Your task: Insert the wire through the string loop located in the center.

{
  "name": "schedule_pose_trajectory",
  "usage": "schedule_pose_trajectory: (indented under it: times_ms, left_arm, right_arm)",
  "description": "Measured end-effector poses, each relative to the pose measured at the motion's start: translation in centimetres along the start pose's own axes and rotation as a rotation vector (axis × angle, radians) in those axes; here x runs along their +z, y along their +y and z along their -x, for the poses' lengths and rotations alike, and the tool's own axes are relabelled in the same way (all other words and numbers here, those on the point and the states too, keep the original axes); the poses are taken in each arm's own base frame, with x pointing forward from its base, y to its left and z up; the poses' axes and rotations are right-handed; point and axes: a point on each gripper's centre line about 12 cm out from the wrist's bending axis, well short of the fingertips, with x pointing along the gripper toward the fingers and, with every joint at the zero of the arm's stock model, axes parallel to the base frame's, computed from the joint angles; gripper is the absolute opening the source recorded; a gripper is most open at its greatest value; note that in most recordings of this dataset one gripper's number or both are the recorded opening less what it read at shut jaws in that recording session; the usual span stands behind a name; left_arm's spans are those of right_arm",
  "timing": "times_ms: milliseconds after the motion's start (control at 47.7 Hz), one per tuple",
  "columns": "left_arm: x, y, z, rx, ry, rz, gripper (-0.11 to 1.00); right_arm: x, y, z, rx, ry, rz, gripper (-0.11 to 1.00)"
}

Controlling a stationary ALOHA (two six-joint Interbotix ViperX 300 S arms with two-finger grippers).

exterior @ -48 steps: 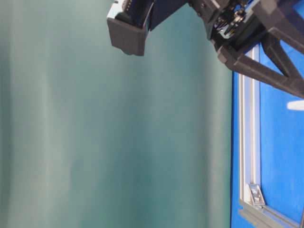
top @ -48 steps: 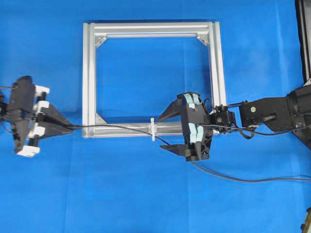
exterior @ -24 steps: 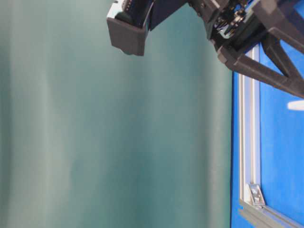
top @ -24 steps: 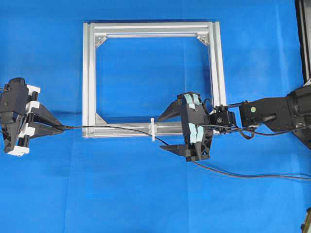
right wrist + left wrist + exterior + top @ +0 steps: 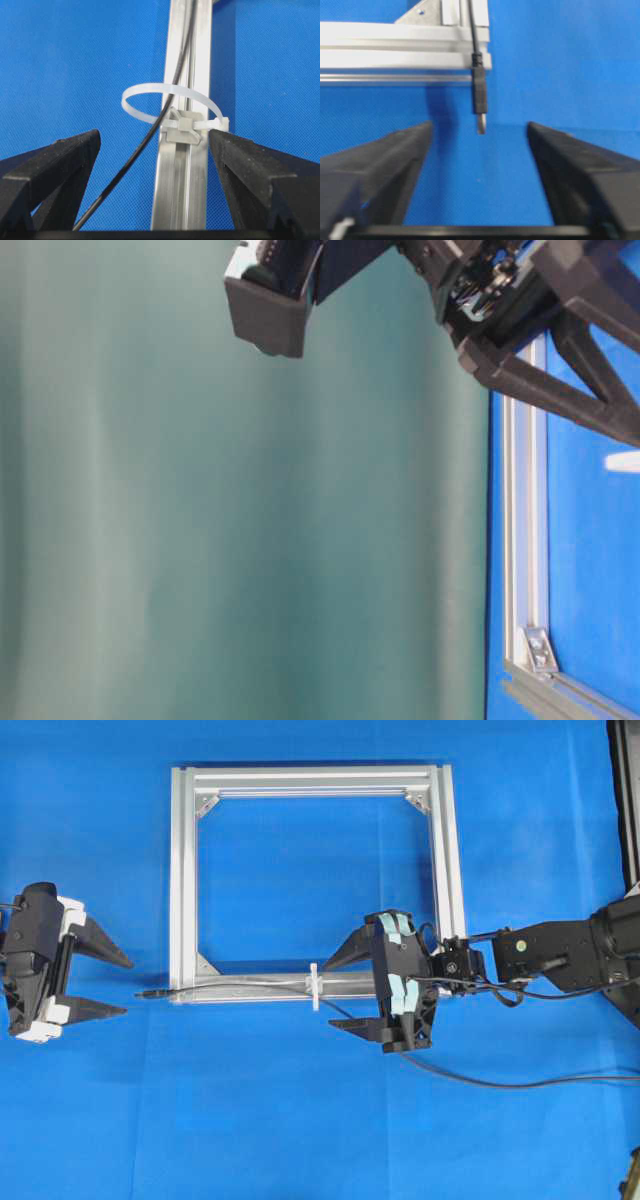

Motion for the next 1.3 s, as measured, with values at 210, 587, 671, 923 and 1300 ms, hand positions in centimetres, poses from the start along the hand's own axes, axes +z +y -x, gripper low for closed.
schedule_pose_trajectory:
  times_ms: [210, 587, 671, 923, 1300]
  left_arm:
    - [0.0, 0.0, 0.0, 0.0, -0.001, 0.0, 0.81]
    - [2.0, -0.3, 0.6, -0.011, -0.062, 0.004, 0.81]
    - [2.8, -0.4, 0.8, -0.01, -0.069, 0.006, 0.81]
    - [5.1, -0.8, 1.9, -0.018, -0.102, 0.013, 0.81]
    - [6.4, -0.8, 2.5, -0.018, -0.136, 0.018, 0.81]
  right_arm:
    - [0.0, 0.1, 0.1, 0.001, 0.005, 0.001, 0.88]
    - [2.5, 0.5, 2.5, 0.006, -0.008, 0.001, 0.88]
    - [3.3, 0.6, 3.2, 0.007, -0.017, 0.001, 0.88]
    - [5.3, 0.9, 5.0, 0.012, -0.048, -0.003, 0.88]
    - [6.3, 1.1, 6.3, 0.015, -0.061, 0.0, 0.88]
